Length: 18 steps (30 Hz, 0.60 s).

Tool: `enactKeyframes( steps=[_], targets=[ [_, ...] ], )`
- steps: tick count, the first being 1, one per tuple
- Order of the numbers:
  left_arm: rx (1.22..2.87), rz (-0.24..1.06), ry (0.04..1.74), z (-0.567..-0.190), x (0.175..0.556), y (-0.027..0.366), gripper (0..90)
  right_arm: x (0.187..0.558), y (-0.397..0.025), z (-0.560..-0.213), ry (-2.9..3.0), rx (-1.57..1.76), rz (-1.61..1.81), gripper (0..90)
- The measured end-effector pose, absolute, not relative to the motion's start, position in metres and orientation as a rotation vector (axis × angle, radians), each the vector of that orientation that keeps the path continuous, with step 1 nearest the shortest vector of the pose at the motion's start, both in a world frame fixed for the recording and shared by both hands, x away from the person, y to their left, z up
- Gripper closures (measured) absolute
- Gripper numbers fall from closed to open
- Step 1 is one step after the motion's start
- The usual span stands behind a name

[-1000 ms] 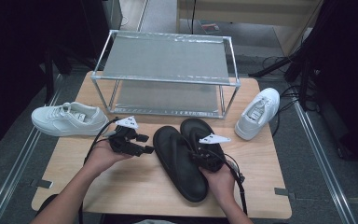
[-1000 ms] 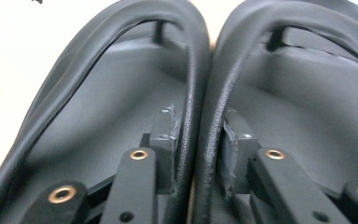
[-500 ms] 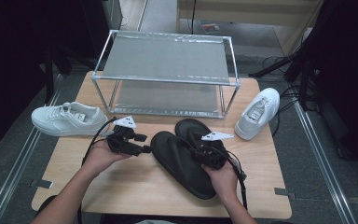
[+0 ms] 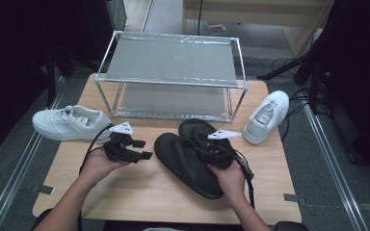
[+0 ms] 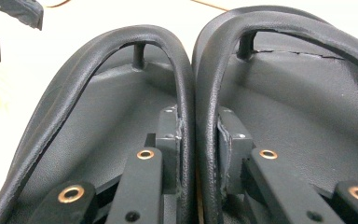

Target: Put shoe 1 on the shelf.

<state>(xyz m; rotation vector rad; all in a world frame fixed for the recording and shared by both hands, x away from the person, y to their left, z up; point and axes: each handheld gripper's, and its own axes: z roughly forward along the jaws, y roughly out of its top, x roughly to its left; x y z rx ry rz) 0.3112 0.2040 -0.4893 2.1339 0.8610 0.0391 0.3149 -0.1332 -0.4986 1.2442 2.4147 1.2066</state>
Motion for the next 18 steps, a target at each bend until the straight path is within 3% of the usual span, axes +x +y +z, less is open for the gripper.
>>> enactKeyframes(
  steps=[18],
  targets=[
    [2.107, 0.083, 0.926, -0.488, 0.294, 0.225, 38.7, 0.339, -0.107, -0.490, 2.488, 1.115, 1.203, 75.0]
  ],
)
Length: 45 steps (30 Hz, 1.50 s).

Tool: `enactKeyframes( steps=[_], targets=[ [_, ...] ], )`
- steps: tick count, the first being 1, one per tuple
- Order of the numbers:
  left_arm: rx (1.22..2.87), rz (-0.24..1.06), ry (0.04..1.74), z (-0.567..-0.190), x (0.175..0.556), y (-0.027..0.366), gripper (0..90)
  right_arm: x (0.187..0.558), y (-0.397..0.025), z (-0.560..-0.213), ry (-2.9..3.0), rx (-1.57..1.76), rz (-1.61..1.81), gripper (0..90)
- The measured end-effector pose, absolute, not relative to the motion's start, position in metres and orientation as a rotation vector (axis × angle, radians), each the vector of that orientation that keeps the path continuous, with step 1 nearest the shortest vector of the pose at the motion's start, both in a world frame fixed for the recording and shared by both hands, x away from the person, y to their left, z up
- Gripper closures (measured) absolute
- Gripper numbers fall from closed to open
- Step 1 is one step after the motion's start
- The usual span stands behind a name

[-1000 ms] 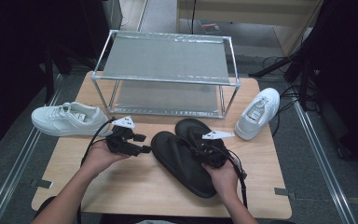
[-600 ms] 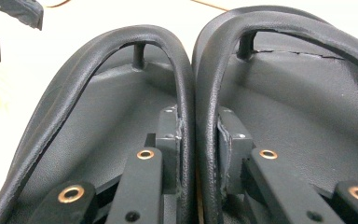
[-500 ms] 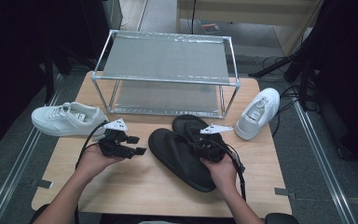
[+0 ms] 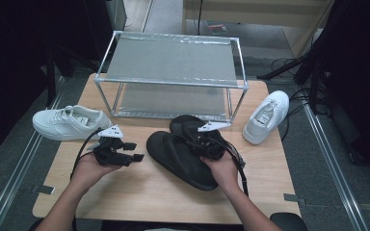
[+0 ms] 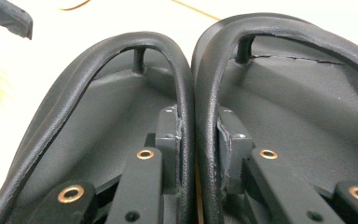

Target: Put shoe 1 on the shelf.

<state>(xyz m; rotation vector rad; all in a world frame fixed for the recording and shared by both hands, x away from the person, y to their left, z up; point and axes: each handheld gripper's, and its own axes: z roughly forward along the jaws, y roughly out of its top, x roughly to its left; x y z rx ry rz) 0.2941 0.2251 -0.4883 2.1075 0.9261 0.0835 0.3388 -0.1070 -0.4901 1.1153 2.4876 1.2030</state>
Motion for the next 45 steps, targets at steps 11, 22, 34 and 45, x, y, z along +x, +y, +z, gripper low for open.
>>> enactKeyframes(
  steps=[11, 22, 34, 45],
  targets=[
    [2.104, 0.081, 0.913, -0.487, 0.289, 0.226, 38.2, 0.372, -0.091, -0.484, 2.443, 1.157, 1.240, 75.0],
    [2.120, 0.064, 0.879, -0.488, 0.288, 0.218, 38.2, 0.414, -0.073, -0.486, 2.306, 1.234, 1.232, 75.0],
    [2.122, 0.060, 0.866, -0.487, 0.287, 0.217, 38.2, 0.442, -0.068, -0.504, 2.185, 1.350, 1.216, 75.5],
    [2.122, 0.050, 0.858, -0.488, 0.289, 0.217, 38.1, 0.456, -0.060, -0.513, 2.135, 1.393, 1.222, 74.6]
  ],
)
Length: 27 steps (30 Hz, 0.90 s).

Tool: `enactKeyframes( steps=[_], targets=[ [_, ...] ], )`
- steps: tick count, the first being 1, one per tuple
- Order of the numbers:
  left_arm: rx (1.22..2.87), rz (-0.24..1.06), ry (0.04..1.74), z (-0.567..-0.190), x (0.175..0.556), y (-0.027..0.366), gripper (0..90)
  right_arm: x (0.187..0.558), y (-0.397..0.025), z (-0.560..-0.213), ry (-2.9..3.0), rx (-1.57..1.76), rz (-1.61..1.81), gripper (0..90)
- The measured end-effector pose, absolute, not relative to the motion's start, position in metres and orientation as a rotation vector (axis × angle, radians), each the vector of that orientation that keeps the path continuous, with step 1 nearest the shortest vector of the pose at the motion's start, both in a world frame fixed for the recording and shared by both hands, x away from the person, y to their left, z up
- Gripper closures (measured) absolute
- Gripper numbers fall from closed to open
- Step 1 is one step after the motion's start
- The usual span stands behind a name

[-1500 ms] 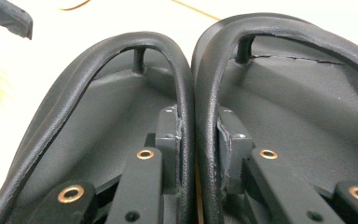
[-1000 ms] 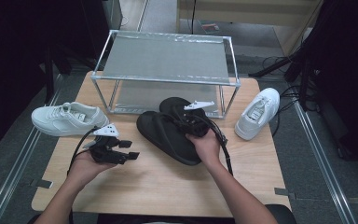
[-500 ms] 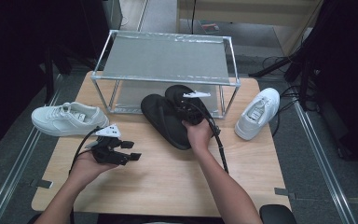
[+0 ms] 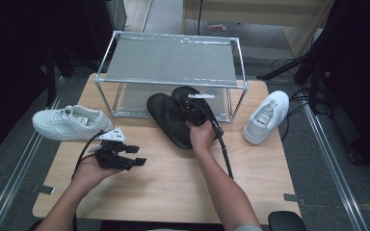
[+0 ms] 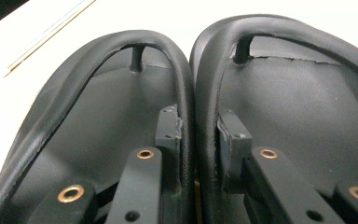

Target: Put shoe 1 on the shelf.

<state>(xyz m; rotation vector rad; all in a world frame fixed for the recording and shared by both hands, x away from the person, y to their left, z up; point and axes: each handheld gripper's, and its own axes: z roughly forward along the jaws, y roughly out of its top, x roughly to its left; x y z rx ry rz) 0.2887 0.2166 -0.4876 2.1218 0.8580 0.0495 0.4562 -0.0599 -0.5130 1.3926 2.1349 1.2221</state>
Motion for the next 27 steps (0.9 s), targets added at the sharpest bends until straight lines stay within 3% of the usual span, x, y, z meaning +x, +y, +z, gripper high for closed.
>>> enactKeyframes(
  steps=[10, 18, 27],
  targets=[
    [2.126, 0.047, 0.862, -0.488, 0.290, 0.216, 38.1, 0.453, -0.059, -0.508, 2.188, 1.373, 1.210, 59.7],
    [2.120, 0.043, 0.869, -0.489, 0.292, 0.216, 38.1, 0.448, -0.065, -0.499, 2.194, 1.359, 1.205, 54.2],
    [2.103, 0.021, 0.867, -0.489, 0.297, 0.217, 38.1, 0.427, -0.081, -0.489, 2.237, 1.310, 1.220, 54.4]
  ],
)
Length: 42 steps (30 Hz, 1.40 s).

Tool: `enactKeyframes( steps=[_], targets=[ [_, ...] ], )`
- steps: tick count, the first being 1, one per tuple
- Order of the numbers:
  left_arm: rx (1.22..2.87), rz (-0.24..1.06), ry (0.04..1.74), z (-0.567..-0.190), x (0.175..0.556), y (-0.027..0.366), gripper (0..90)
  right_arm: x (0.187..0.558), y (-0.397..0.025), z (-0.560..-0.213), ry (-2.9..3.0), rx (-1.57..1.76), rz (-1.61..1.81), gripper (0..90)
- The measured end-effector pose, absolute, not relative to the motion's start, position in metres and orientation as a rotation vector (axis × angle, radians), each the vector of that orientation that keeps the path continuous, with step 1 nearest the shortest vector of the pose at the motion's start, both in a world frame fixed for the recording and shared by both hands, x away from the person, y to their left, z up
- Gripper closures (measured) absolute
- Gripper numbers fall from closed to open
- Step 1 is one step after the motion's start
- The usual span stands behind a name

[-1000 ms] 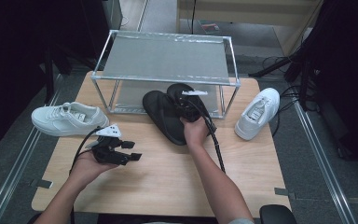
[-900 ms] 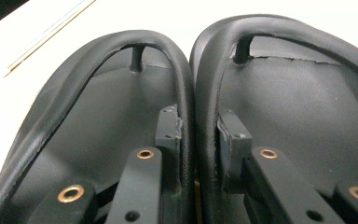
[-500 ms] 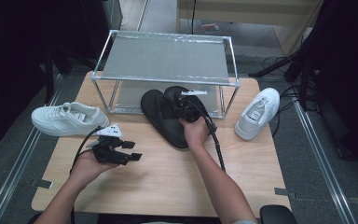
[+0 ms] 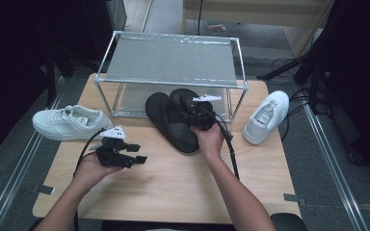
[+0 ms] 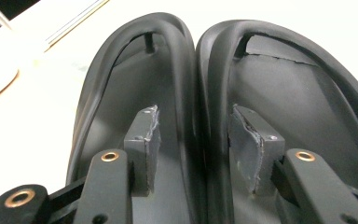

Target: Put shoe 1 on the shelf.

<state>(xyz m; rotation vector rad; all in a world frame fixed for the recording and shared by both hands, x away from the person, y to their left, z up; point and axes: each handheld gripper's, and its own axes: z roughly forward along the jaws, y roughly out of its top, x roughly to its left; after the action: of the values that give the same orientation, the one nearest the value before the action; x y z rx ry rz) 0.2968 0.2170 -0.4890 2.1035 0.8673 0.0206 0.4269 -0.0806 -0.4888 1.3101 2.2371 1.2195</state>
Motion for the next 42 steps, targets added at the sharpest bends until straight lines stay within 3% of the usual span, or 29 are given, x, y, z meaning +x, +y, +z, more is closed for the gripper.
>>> enactKeyframes(
  steps=[28, 39, 42],
  targets=[
    [2.106, 0.019, 0.824, -0.487, 0.331, 0.200, 38.6, 0.364, -0.127, -0.489, 2.340, 1.235, 1.306, 57.1],
    [2.110, 0.022, 0.821, -0.481, 0.351, 0.192, 44.3, 0.339, -0.144, -0.499, 2.361, 1.168, 1.329, 66.2],
    [2.118, 0.033, 0.810, -0.475, 0.359, 0.189, 49.7, 0.337, -0.143, -0.500, 2.371, 1.161, 1.333, 69.2]
  ],
)
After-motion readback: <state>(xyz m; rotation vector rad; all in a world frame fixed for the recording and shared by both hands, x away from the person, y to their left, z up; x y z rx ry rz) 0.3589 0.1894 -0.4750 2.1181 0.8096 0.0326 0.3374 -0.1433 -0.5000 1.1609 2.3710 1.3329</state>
